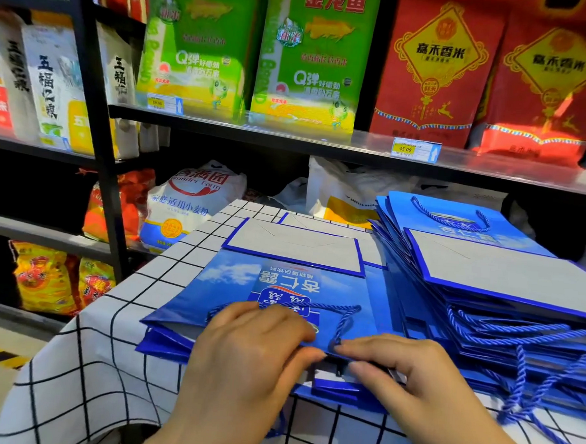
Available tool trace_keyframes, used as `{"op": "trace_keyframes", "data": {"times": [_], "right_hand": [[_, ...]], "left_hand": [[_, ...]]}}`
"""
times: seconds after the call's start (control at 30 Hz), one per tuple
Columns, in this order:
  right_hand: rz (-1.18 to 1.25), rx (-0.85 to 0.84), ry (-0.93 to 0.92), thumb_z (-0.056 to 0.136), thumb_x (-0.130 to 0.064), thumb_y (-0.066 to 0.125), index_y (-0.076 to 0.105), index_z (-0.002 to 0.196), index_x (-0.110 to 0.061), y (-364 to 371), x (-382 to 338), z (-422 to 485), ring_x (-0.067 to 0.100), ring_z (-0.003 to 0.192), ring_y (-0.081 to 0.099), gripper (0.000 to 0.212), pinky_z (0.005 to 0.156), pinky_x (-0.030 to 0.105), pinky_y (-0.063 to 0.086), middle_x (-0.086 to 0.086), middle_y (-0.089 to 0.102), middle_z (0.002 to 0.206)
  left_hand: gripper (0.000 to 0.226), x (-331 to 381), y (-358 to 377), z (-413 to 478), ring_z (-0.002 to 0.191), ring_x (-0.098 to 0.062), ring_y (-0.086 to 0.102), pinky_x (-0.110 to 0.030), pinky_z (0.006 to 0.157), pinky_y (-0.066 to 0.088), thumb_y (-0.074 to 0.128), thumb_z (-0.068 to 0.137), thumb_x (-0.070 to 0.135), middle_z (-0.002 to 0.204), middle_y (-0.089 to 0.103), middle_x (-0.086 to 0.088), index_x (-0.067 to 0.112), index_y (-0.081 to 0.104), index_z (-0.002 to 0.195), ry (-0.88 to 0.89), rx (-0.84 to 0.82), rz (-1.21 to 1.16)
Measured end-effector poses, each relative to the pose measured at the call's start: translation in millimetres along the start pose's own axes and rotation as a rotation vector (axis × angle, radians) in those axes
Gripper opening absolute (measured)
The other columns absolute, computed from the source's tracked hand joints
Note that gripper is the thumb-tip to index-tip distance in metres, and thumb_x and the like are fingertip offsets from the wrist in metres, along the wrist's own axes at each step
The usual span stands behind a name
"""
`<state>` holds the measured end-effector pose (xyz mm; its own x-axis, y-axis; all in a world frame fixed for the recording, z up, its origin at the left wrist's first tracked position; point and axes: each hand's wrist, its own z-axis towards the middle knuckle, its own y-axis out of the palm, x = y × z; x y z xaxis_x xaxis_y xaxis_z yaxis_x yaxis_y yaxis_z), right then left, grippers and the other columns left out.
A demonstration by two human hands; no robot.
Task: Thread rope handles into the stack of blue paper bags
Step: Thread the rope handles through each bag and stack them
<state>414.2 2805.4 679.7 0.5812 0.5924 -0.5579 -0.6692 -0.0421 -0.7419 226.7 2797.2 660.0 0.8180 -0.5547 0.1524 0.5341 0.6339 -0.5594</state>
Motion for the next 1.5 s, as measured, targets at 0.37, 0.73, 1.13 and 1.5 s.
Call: {"op": "trace_keyframes", "data": {"times": [0.37, 0.73, 1.13, 1.5], "right_hand": [[-0.151, 0.135, 0.082, 0.076, -0.045, 0.040, 0.038, 0.093, -0.075, 16, -1, 0, 0.008, 0.081, 0.064, 0.035, 0.075, 0.034, 0.051, -0.019, 0.068, 0.085], [-0.167, 0.198, 0.164, 0.073, -0.045, 0.038, 0.030, 0.095, -0.080, 23, -4, -3, 0.017, 0.082, 0.067, 0.042, 0.076, 0.039, 0.052, -0.008, 0.073, 0.084], [-0.184, 0.153, 0.171, 0.064, -0.061, 0.017, 0.026, 0.099, -0.066, 25, -7, -6, 0.012, 0.088, 0.066, 0.036, 0.072, 0.024, 0.051, -0.020, 0.070, 0.094], [-0.013, 0.012, 0.268, 0.085, -0.034, 0.059, 0.068, 0.078, -0.040, 11, -13, 11, -0.007, 0.088, 0.060, 0.013, 0.078, 0.013, 0.045, -0.029, 0.067, 0.078]], "left_hand": [[0.040, 27, 18, 3, 0.082, -0.014, 0.066, -0.034, 0.078, 0.030, 0.040, 0.060, 0.058, 0.077, 0.068, 0.013, 0.028, 0.062, 0.043, -0.238, -0.126, 0.171], [0.027, 34, 26, 5, 0.080, -0.019, 0.069, -0.044, 0.083, 0.029, 0.057, 0.040, 0.052, 0.068, 0.069, 0.010, 0.025, 0.059, 0.038, -0.239, -0.106, 0.277], [0.039, 7, 29, 8, 0.049, -0.008, 0.062, -0.037, 0.064, 0.057, 0.031, 0.058, 0.030, 0.054, 0.064, 0.012, 0.023, 0.067, 0.046, 0.110, -0.192, 0.249], [0.028, 1, 9, -6, 0.052, -0.003, 0.060, -0.016, 0.048, 0.045, 0.044, 0.067, 0.043, 0.069, 0.066, 0.018, 0.026, 0.062, 0.053, 0.150, -0.272, 0.040]]}}
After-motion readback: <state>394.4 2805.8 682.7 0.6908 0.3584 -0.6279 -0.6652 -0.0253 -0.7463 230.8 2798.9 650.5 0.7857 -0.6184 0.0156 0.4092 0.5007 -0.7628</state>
